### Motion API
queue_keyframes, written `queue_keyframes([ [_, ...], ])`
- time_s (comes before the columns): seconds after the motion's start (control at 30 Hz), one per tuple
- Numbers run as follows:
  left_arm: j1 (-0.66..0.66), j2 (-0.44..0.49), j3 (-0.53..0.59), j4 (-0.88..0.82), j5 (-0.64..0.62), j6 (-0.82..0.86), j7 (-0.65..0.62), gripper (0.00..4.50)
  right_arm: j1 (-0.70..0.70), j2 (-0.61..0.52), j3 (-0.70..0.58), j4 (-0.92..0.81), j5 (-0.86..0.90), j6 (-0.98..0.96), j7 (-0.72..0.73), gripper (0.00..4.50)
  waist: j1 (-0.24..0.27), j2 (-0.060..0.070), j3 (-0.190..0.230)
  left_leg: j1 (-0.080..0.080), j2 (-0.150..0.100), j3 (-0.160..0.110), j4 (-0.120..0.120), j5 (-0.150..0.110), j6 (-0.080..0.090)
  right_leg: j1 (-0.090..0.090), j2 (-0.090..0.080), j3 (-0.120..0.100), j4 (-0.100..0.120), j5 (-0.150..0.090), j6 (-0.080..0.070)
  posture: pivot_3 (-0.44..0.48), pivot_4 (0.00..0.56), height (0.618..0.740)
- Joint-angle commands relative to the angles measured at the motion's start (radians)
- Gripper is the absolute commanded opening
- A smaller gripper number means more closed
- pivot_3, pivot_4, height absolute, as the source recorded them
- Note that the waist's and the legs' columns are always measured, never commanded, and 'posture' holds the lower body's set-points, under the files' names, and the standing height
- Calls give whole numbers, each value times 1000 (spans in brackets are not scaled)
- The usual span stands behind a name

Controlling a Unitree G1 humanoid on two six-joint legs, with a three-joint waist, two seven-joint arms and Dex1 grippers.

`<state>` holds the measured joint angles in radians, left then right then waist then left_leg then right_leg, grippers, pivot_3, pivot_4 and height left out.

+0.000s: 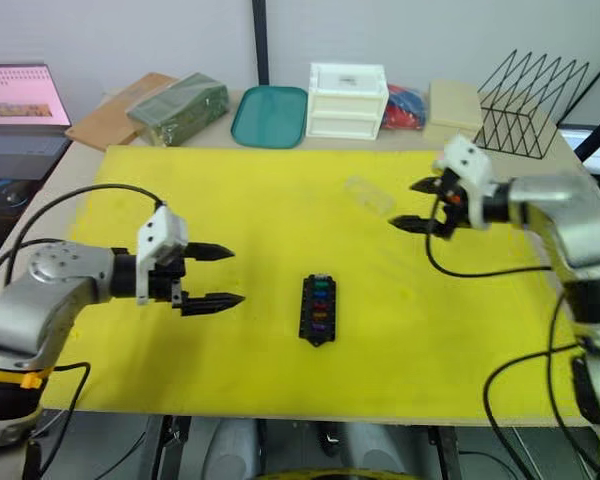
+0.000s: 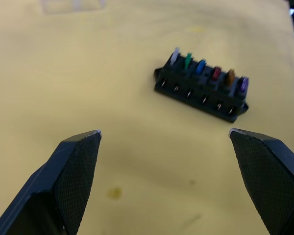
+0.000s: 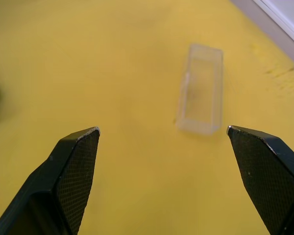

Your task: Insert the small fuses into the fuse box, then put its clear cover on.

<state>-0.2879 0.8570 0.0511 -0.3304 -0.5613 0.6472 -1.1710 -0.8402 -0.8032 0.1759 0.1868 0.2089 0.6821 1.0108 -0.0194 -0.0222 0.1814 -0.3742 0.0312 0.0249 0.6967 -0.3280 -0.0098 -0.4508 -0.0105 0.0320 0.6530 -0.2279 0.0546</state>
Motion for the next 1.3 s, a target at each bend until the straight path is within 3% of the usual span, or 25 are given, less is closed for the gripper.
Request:
queue_keyframes([
  [0.03,-1,-10,-22,-45,1,-12,20,4500,-145,72,46,206,-77,-44,-21,4435,0,0,0,0,0,0,0,0,0,0,0,0,0,0,0,0,150,740],
  [0.23,57,-25,-37,-123,-3,-6,70,4500,-383,272,98,701,-181,-176,-79,4435,-12,0,0,0,0,2,0,0,0,-1,-2,2,0,0,0,0,150,740],
  [0.33,73,-28,-29,-141,-9,-1,89,4500,-436,319,89,848,-215,-253,-79,4435,-18,1,0,0,0,1,0,0,0,0,-2,1,1,0,0,0,150,740],
  [0.53,94,-32,-27,-165,-14,1,122,4500,-475,369,68,1016,-266,-335,-118,4435,-25,1,0,1,0,-1,-1,0,0,0,-2,2,1,0,0,0,150,740],
  [0.8,128,-21,-18,-193,-31,3,142,4500,-486,399,25,1084,-288,-353,-132,4435,-29,1,0,1,1,-1,-1,0,0,-1,-2,5,2,1,0,0,150,740],
  [0.93,176,1,5,-214,-38,1,135,4500,-490,408,-4,1095,-284,-357,-140,3553,-29,1,0,2,1,-1,-1,0,0,-1,-2,6,2,1,0,0,150,740],
  [1.07,235,23,27,-250,-55,6,134,4500,-492,414,-21,1096,-289,-359,-142,2053,-29,1,0,2,1,-1,-1,0,0,-1,-2,6,2,1,0,0,150,740],
  [1.1,247,23,27,-262,-62,8,136,4500,-492,414,-25,1094,-289,-357,-139,1866,-29,1,0,2,1,-1,-1,0,0,-1,-2,6,2,1,0,0,150,740],
  [1.3,309,16,10,-333,-90,26,155,4500,-491,403,-22,1042,-290,-343,-82,1879,-29,1,0,2,1,-1,-1,0,0,-1,-2,6,1,1,0,0,150,740],
])
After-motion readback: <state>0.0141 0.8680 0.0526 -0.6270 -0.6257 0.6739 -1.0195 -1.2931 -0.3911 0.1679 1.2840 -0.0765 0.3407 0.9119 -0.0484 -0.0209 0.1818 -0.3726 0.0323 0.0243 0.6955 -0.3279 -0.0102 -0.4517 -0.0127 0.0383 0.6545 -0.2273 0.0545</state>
